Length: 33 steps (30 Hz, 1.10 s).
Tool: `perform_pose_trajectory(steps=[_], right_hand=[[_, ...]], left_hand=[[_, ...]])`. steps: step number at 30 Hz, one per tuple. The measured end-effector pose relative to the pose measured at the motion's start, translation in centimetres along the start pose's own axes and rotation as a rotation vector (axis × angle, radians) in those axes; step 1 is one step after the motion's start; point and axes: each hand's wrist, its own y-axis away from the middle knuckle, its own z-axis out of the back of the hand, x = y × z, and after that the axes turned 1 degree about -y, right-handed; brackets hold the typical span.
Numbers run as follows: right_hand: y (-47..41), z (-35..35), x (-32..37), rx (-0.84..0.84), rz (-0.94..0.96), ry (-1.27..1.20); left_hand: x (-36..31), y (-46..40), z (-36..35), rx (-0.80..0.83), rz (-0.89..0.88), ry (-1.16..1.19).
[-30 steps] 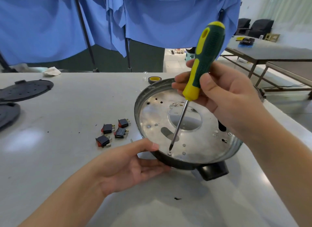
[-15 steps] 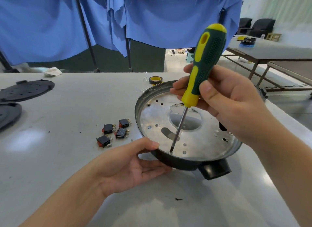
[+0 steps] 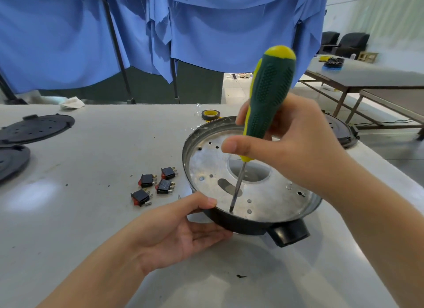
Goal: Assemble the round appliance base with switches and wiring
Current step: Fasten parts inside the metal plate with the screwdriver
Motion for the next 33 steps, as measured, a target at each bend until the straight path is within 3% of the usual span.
perform_pose_trajectory(steps=[7,12,18,26,33], right_hand=[[-0.8,1.0,1.0,0.131,-0.200,-0.092],[-1.1,2.4,1.4,0.366,-0.288,-0.231],[-0.3,1.4,1.2,0.235,-0.154,0.063],[0.5,-0.3,0.2,-0.108,-0.137,0.303],[-0.4,1.1,0.9,0.127,-0.355,0.061]], left_hand=[[0.0,0.1,0.0,-0.006,-0.007,0.030],[-0.1,0.0,0.0,-0.025,-0.020,-0.008],[0.2,0.0,-0.2,-0.050,-0.050,-0.070],[0.1,0.1,-0.1,-0.064,-0.032,-0.076],[-0.1,-0.1,0.2,-0.075,0.030,-0.067]])
